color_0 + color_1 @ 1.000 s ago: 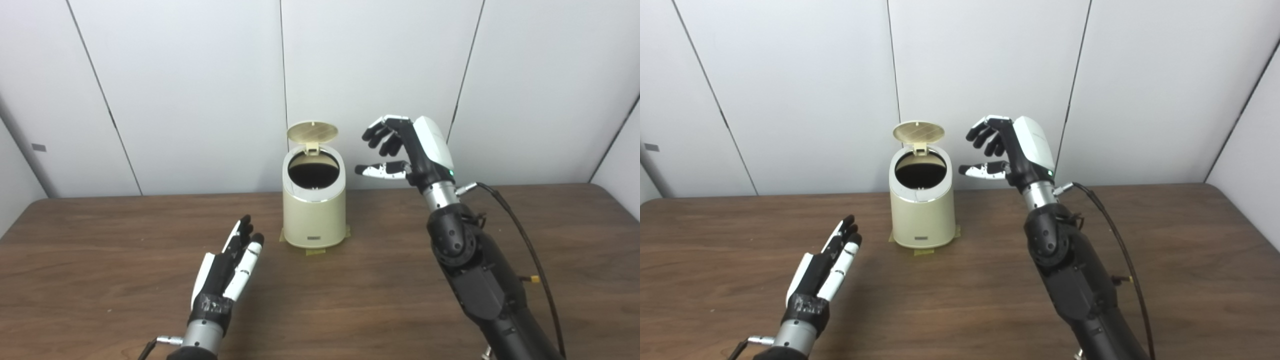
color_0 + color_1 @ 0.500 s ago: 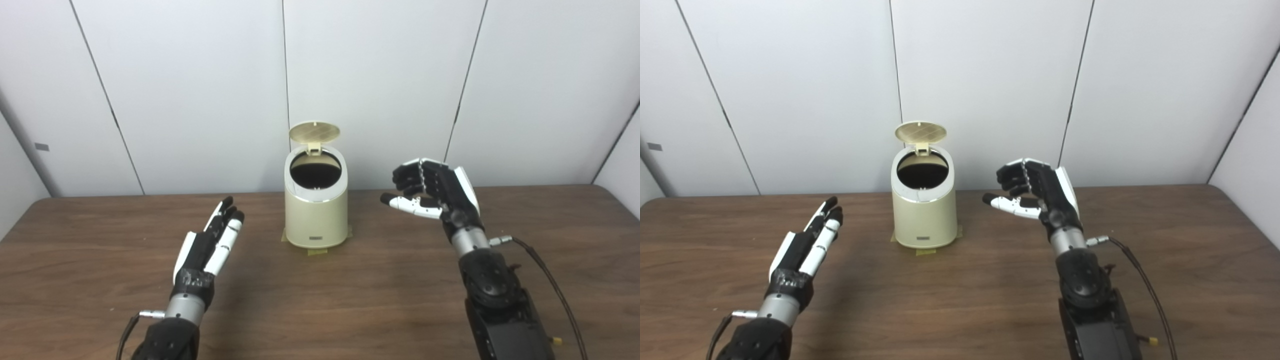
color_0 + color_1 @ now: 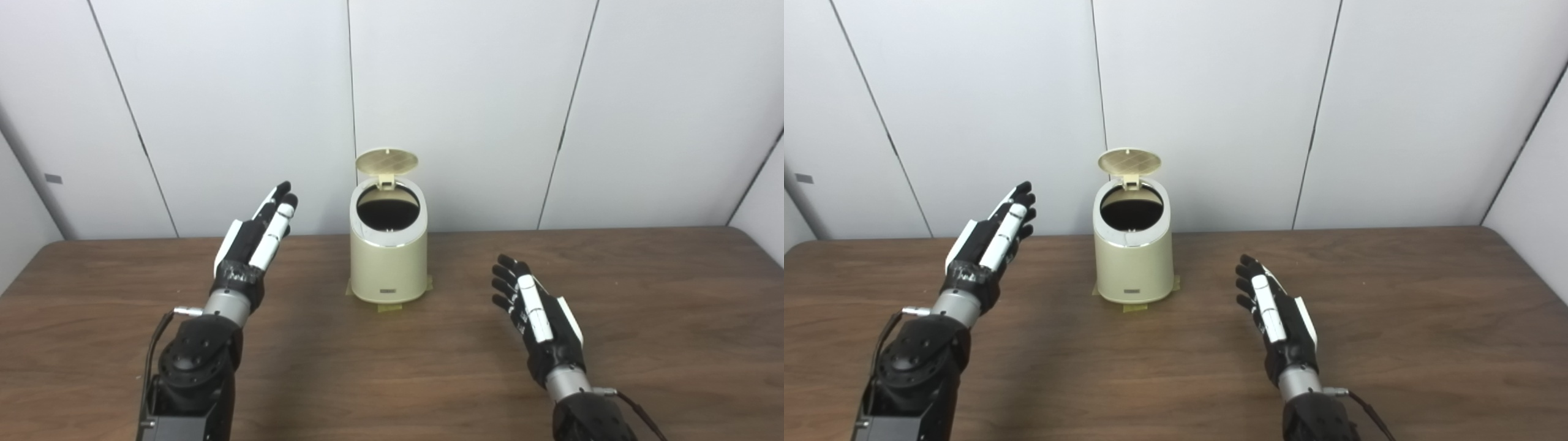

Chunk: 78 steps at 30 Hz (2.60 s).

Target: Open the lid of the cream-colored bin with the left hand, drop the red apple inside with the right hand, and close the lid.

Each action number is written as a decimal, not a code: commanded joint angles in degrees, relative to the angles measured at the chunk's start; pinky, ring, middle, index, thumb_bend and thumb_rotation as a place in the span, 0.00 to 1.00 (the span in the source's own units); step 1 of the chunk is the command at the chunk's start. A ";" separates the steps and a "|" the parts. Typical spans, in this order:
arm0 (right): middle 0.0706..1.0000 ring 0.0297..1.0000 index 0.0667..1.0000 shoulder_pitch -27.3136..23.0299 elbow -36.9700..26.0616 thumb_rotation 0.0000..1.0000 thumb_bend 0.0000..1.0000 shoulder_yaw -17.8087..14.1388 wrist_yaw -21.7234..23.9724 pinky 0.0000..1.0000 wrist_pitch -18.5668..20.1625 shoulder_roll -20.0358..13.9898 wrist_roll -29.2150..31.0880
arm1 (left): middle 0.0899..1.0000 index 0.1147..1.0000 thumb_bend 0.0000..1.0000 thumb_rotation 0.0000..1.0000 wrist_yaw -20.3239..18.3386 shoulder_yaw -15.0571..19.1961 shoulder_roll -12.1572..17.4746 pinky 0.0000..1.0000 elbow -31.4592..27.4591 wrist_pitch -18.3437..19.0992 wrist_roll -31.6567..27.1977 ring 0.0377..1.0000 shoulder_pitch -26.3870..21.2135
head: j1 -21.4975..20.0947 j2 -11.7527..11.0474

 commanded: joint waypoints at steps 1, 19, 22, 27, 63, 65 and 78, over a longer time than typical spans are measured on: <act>0.89 0.90 0.90 -0.75 -0.97 0.99 0.51 0.02 -0.19 0.89 -3.74 -0.02 0.31 | 0.99 0.98 0.50 0.87 -0.55 0.35 0.85 0.99 0.46 -0.84 -1.19 0.99 -4.12 | -0.02 -0.09; 0.88 0.90 0.90 3.15 2.18 1.00 0.54 2.23 -0.44 0.89 -9.69 -0.05 -0.65 | 0.93 0.95 0.55 0.92 -3.83 -3.11 3.78 0.96 7.62 0.45 -1.80 0.95 -17.17 | 1.23 -0.84; 0.88 0.90 0.90 3.15 2.46 1.00 0.54 2.64 -0.71 0.90 -9.99 0.07 -1.10 | 0.94 0.96 0.54 0.94 -3.73 -3.48 3.88 0.97 8.19 0.15 -1.40 0.95 -17.88 | 1.42 -0.97; 0.88 0.90 0.90 3.06 2.74 1.00 0.53 2.84 -0.90 0.91 -10.00 -0.20 -1.21 | 0.94 0.95 0.55 0.96 -3.80 -4.42 4.46 0.96 9.00 0.04 -0.22 0.95 -19.43 | 2.49 -0.32; 0.82 0.90 0.94 4.92 -1.18 1.00 0.47 6.94 -2.46 1.00 -5.60 -3.32 -11.84 | 0.82 0.77 0.49 1.00 -4.77 -26.13 12.16 0.88 23.49 -18.18 32.84 0.85 -32.59 | 3.34 1.71; 0.82 0.90 0.95 4.82 -1.06 1.00 0.47 6.98 -2.55 1.00 -5.62 -3.27 -12.20 | 0.83 0.77 0.51 1.00 -4.96 -26.16 12.23 0.90 24.09 -19.34 34.00 0.86 -32.82 | 3.30 1.68; 0.83 0.90 0.97 4.44 -0.64 1.00 0.47 7.44 -2.90 1.00 -4.19 -3.18 -14.79 | 0.83 0.78 0.50 1.00 -6.69 -23.77 10.87 0.94 23.70 -21.36 35.14 0.85 -32.62 | 3.04 1.54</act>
